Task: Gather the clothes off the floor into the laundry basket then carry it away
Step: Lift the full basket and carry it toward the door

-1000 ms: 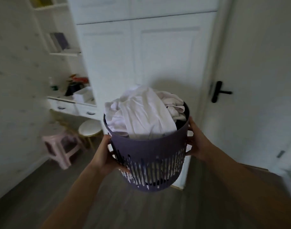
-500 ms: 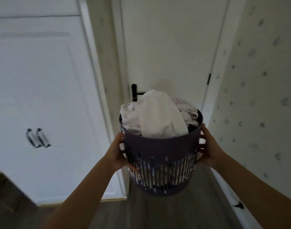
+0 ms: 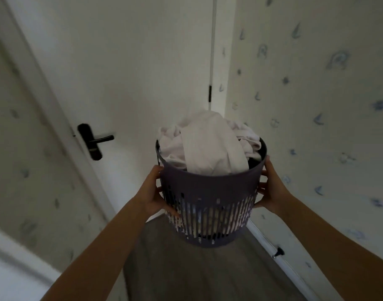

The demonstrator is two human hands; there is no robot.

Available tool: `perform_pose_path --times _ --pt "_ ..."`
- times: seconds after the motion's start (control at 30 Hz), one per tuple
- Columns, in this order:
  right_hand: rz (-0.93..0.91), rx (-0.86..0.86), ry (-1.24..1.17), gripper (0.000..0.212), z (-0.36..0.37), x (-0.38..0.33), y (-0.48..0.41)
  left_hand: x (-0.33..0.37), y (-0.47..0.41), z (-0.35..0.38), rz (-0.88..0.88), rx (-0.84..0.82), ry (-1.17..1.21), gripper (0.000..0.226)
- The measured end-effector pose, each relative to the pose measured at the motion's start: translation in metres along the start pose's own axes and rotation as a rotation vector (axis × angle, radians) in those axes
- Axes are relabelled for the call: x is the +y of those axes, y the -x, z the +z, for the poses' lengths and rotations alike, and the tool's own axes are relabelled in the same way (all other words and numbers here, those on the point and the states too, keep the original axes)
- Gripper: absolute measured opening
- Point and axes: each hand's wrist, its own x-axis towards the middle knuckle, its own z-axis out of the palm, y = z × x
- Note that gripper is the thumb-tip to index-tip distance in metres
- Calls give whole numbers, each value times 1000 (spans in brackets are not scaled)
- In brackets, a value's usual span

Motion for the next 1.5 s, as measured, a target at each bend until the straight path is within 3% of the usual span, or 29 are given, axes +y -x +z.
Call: perform_pose_path --times 0.3,0.6,0.87,0.93,1.1,1.3,1.5 --pt "48 167 -61 83 31 -25 -141 50 -169 6 -123 -71 -50 20" --pt "195 227 -206 75 37 2 -321 25 -369 2 -286 21 -86 22" --pt "256 384 -373 70 16 120 -476 -61 -562 -33 -387 14 -178 46" --pt "277 425 -377 71 6 169 -533 -109 -628 -53 -398 4 -187 46" --pt "307 489 -468 83 -11 276 -651 -198 -745 -92 -387 -12 -263 19" --pt "172 505 -541 67 -26 396 -750 -306 -843 -143 -472 -64 -241 27" --pt "-134 455 -536 46 -39 434 -782 -346 -871 -161 -391 -125 -153 26"
